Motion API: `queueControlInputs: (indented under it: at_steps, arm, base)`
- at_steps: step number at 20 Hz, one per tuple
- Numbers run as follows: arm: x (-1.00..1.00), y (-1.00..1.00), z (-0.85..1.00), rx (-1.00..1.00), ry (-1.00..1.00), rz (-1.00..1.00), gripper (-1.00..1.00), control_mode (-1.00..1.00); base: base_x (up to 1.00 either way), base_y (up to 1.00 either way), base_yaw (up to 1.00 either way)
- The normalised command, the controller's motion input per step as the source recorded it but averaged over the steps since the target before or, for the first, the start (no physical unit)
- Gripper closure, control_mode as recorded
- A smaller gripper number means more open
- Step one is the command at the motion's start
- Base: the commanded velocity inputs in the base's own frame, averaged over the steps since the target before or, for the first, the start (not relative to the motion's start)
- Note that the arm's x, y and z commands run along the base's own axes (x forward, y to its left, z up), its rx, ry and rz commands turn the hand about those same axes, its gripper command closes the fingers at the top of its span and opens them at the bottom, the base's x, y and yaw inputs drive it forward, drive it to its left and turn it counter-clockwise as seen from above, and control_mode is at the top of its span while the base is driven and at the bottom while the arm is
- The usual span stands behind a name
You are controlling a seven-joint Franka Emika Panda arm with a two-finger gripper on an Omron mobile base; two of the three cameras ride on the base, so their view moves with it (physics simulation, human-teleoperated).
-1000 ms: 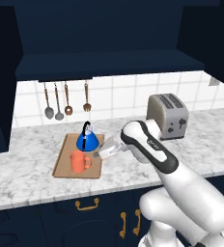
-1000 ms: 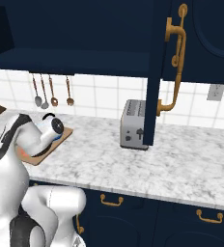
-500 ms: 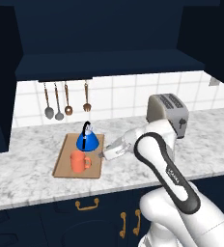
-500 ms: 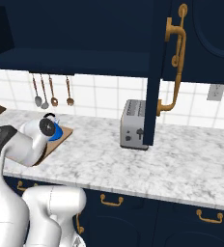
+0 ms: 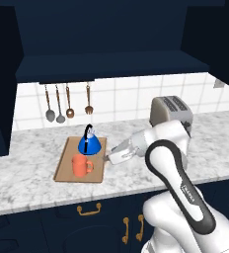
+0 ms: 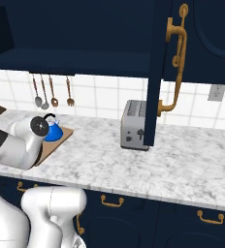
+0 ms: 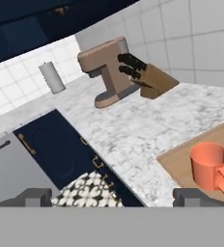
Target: Pick the kettle from the counter and place it on the tray. Then pick the mug from the cabinet and place it on the tray. Then close the cabinet doors.
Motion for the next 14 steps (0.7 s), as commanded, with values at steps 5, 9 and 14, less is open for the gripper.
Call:
queueControlInputs:
  at_steps: [5, 9, 14]
  arm:
    - [-0.22, 0.22, 0.31, 0.00, -0.14, 0.15, -1.00, -1.00]
    - [-0.39, 0.28, 0.27, -0.01, -0.28, 0.23, -1.00, -1.00]
    - [-0.31, 0.34, 0.30, -0.03, -0.51, 0.24, -1.00, -1.00]
  base:
    - [0.00, 0.00, 0.00]
    - [0.00, 0.00, 0.00]
    - [0.00, 0.00, 0.00]
